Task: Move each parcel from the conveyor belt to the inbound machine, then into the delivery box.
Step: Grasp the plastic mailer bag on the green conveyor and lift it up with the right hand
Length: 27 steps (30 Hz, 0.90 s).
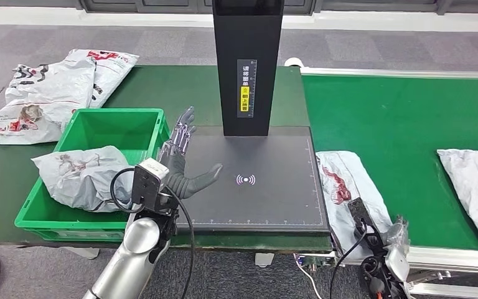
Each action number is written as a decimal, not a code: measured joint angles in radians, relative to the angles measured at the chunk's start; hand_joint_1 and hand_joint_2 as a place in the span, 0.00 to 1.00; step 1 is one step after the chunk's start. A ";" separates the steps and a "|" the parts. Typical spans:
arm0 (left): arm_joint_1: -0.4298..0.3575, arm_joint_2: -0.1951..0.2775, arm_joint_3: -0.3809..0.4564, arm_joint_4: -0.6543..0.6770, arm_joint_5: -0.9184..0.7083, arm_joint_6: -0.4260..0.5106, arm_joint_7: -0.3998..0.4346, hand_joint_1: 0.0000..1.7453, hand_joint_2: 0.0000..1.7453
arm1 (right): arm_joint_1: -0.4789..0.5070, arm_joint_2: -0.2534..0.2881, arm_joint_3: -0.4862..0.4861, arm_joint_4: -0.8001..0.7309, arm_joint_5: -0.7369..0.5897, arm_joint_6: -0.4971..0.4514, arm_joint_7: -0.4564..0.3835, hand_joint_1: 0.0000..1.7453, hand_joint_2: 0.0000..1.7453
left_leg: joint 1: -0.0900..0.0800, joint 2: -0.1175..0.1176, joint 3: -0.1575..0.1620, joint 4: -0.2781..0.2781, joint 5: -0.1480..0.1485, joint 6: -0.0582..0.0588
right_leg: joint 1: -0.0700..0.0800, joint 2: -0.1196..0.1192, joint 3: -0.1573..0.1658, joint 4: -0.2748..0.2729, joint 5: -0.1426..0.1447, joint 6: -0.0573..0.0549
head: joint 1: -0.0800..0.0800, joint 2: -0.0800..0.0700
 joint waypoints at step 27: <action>-0.003 0.026 0.005 0.001 0.009 0.021 -0.017 0.00 1.00 | -0.039 -0.009 0.000 0.055 0.025 -0.088 -0.057 1.00 1.00 | 0.000 0.000 0.000 0.002 0.001 0.002 | 0.000 0.000 0.002 -0.001 0.002 0.003 | 0.000 0.000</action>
